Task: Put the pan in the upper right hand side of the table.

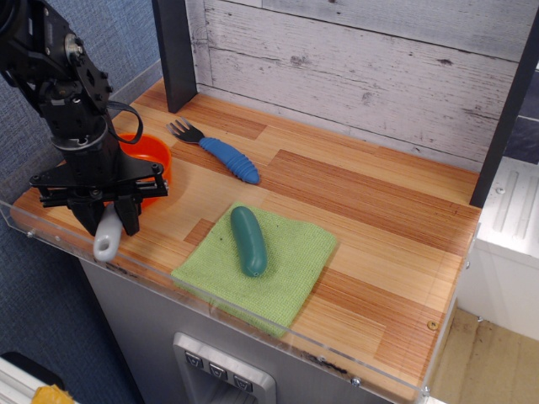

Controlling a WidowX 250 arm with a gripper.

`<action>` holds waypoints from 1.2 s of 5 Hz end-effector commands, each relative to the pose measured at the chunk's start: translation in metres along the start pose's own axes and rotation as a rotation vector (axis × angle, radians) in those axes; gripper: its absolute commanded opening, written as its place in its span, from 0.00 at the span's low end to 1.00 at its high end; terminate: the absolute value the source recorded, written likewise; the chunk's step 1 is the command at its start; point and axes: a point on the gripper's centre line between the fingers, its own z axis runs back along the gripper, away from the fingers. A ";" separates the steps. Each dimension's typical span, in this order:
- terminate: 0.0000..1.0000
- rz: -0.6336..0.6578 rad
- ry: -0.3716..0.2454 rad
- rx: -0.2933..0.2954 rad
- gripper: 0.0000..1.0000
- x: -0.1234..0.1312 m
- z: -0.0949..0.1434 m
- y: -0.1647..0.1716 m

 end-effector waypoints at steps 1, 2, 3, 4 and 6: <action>0.00 0.031 -0.078 0.028 0.00 0.009 0.027 0.005; 0.00 0.027 -0.107 0.081 0.00 0.012 0.044 -0.004; 0.00 -0.001 -0.154 0.058 0.00 0.013 0.063 -0.023; 0.00 -0.012 -0.187 0.025 0.00 0.004 0.076 -0.047; 0.00 -0.128 -0.173 -0.120 0.00 -0.021 0.091 -0.116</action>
